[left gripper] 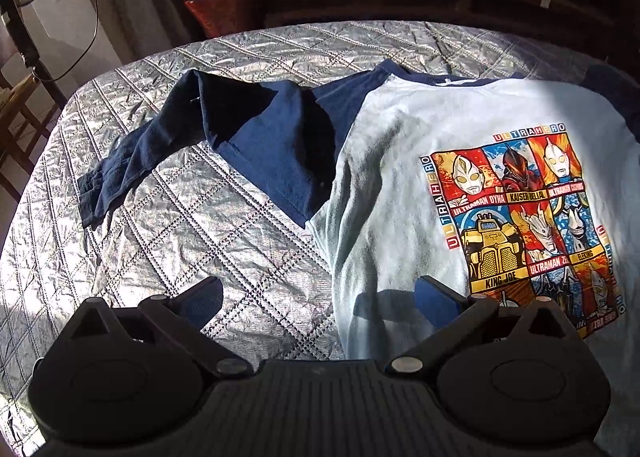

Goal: Fold clothes
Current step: 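Move the right gripper to the navy sleeve cuff and grasp it, then lift the navy sleeve, lay it straight out, open the right gripper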

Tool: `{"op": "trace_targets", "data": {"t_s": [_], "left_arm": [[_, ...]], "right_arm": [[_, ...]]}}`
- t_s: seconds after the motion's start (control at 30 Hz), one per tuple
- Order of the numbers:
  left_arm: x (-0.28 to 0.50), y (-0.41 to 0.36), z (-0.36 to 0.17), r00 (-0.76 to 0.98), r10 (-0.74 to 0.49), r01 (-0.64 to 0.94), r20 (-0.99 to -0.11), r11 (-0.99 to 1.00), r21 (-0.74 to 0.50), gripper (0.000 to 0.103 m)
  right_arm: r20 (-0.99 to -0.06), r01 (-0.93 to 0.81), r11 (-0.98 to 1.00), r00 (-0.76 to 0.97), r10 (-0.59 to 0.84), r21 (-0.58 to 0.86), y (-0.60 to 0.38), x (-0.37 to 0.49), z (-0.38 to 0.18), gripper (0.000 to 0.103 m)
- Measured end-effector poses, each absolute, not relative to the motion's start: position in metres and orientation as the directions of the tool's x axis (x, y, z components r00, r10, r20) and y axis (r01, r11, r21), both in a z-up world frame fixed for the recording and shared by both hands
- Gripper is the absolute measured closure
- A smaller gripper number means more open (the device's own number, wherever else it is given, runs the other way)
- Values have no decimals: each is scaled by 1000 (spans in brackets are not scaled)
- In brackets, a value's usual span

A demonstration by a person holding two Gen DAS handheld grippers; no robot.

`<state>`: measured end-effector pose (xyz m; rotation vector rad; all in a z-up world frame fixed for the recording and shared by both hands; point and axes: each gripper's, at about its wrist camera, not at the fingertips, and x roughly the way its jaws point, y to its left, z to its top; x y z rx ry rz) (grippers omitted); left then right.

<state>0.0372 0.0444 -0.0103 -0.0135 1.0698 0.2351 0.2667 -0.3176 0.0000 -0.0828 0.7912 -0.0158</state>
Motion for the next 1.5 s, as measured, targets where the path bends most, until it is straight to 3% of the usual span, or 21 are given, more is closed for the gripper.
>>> {"op": "trace_targets", "data": {"t_s": [0.1,0.27,0.33,0.37,0.4,0.47,0.57,0.73,0.87,1.1,1.3,1.5], "left_arm": [[36,43,-8,466,174,-202,-868,976,88,1],[33,47,-2,484,176,-213,-857,974,80,1],[32,52,0,488,177,-223,-855,972,74,1],[31,54,1,490,177,-228,-853,971,71,1],[31,57,2,491,178,-235,-853,970,66,1],[31,64,5,494,181,-263,-851,963,52,1],[30,77,9,490,202,-318,-848,947,42,1],[24,108,18,465,332,-457,-821,884,99,1],[16,137,24,438,379,-565,-815,821,78,1],[0,173,25,410,365,-672,-836,740,-7,1],[-14,191,27,411,369,-714,-833,698,-43,1],[-27,206,26,398,371,-759,-839,647,-74,1]], "right_arm": [[-668,1,998,743,-46,-69,-320,267,36,89],[-587,60,990,809,25,125,-334,292,130,89],[-524,25,990,850,50,136,-329,292,155,83],[-513,-4,992,856,69,126,-324,289,157,72],[-502,-33,993,861,87,116,-318,286,159,54],[-504,-100,987,851,149,123,-304,280,152,41],[-581,-225,949,751,314,222,-265,270,103,44],[-670,-506,850,582,460,144,-146,227,33,52],[-684,-692,713,465,562,115,-46,196,14,56],[-733,-798,596,351,583,93,57,182,-15,52],[-699,-811,570,331,634,132,109,182,-30,52],[-706,-925,378,282,650,-21,153,161,-28,30]]}}
